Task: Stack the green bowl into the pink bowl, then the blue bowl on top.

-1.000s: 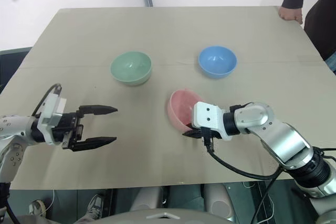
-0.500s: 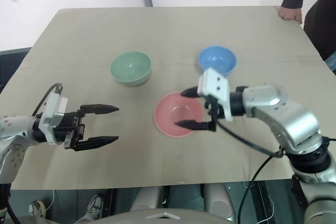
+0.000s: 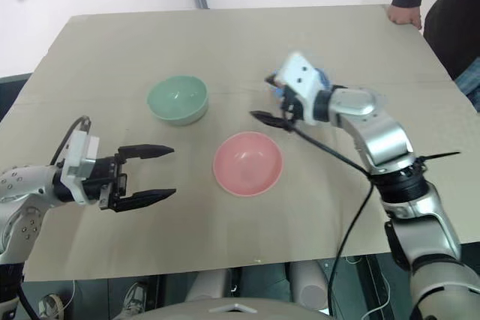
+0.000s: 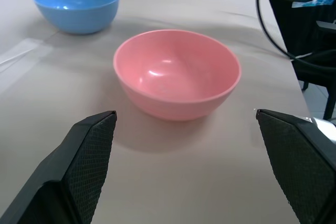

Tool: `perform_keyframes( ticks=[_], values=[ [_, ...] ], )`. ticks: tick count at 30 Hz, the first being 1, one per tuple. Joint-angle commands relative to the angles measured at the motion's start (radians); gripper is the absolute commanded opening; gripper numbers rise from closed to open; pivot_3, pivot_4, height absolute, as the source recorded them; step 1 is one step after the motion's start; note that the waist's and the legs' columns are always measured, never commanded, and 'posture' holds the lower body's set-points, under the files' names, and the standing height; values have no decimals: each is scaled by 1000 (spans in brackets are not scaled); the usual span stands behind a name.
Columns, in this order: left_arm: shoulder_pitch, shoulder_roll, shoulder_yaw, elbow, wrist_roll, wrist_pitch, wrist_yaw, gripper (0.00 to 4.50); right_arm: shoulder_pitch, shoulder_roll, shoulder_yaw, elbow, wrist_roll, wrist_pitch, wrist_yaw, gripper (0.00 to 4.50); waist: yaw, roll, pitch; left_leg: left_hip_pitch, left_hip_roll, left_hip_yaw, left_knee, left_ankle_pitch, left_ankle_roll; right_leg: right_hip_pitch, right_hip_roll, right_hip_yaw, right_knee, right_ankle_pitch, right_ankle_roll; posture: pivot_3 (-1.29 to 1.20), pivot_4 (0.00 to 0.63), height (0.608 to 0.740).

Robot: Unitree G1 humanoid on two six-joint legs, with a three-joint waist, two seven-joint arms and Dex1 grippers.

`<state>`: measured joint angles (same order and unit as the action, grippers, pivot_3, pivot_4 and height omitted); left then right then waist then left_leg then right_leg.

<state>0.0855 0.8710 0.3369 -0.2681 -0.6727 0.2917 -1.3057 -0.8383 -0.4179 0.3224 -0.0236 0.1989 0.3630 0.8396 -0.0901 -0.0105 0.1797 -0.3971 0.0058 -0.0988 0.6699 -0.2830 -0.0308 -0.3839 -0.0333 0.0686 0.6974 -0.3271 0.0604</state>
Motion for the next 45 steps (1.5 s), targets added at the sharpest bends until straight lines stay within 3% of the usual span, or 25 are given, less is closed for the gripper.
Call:
perform_keyframes(
  ticks=[1, 12, 20, 24, 26, 27, 29, 31, 35, 39, 42, 45],
  values=[
    [42, -1, 76, -29, -16, -7, 14, 4500, -78, 81, 65, 106, -80, -139, 5, 4438, -3, 0, 0, 0, 0, 0, 0, 0, 0, 0, 0, 0, 1, 0, 0, 0, 150, 740],
    [157, -21, 172, -105, -28, -4, 48, 4500, -262, 271, 196, 525, -340, -482, -31, 4438, -7, 0, 0, 0, 0, -2, 0, 1, -2, 0, -1, -1, 1, 0, 0, 0, 150, 740],
    [200, -33, 219, -147, -47, 11, 96, 4500, -314, 334, 216, 700, -447, -610, -69, 4438, -7, 0, 0, 0, 0, -2, 0, 1, -3, -1, -1, -1, 1, 0, 0, 0, 150, 740],
    [188, -53, 240, -151, -57, 15, 154, 4500, -354, 362, 184, 781, -457, -647, -97, 4438, -8, 0, 0, 1, 0, -2, 0, 2, -3, -1, 0, -1, 2, 0, 0, 0, 150, 740],
    [155, -65, 247, -154, -55, 26, 221, 4500, -351, 373, 108, 745, -361, -578, -48, 4438, -8, 0, 0, 1, 0, -2, -1, 2, -3, -1, 0, -1, 2, 0, 0, 0, 150, 740],
    [135, -63, 248, -155, -60, 39, 247, 4500, -333, 360, 61, 675, -281, -526, 9, 4438, -6, 0, 0, 1, 0, -2, -1, 2, -3, -1, 0, -1, 2, 0, 0, 0, 150, 740],
    [69, -27, 249, -132, -53, 58, 278, 4500, -215, 250, -38, 342, -44, -315, 174, 4438, 3, 0, 0, -2, 0, -5, 0, 2, -3, 0, -1, -4, 1, 0, 0, 0, 150, 740],
    [18, 5, 245, -111, -39, 73, 292, 4500, -100, 152, -103, 72, 116, -139, 246, 4438, 30, -2, -1, -3, 0, -7, 0, 2, -3, 1, -3, -5, -1, 0, 0, 0, 150, 740],
    [-100, 84, 186, -52, 74, 46, 331, 4500, 196, -198, -246, -395, 322, 208, 283, 4438, 61, 0, 0, -4, -3, -10, 0, 1, -2, 3, -8, -16, -3, 0, 0, 0, 150, 740],
    [-223, 177, 90, 2, 220, 73, 405, 4500, 416, -393, -458, -606, 450, 409, 183, 4438, 44, 2, 1, -1, -4, -6, 0, -1, 2, 3, -5, -14, -1, 0, 0, 0, 150, 740],
    [-342, 253, -27, 49, 327, 76, 416, 4500, 526, -450, -557, -656, 437, 455, 110, 4438, 36, 2, 1, 3, -2, -3, 0, -1, 2, 4, -1, -11, 2, 0, 0, 0, 150, 740],
    [-460, 340, -202, 90, 460, 15, 326, 4500, 609, -476, -586, -666, 381, 426, 60, 4438, 33, 2, 1, 4, -1, 2, 0, -1, 2, 4, 0, -11, 2, 1, -1, 0, 150, 740]
  ],
)
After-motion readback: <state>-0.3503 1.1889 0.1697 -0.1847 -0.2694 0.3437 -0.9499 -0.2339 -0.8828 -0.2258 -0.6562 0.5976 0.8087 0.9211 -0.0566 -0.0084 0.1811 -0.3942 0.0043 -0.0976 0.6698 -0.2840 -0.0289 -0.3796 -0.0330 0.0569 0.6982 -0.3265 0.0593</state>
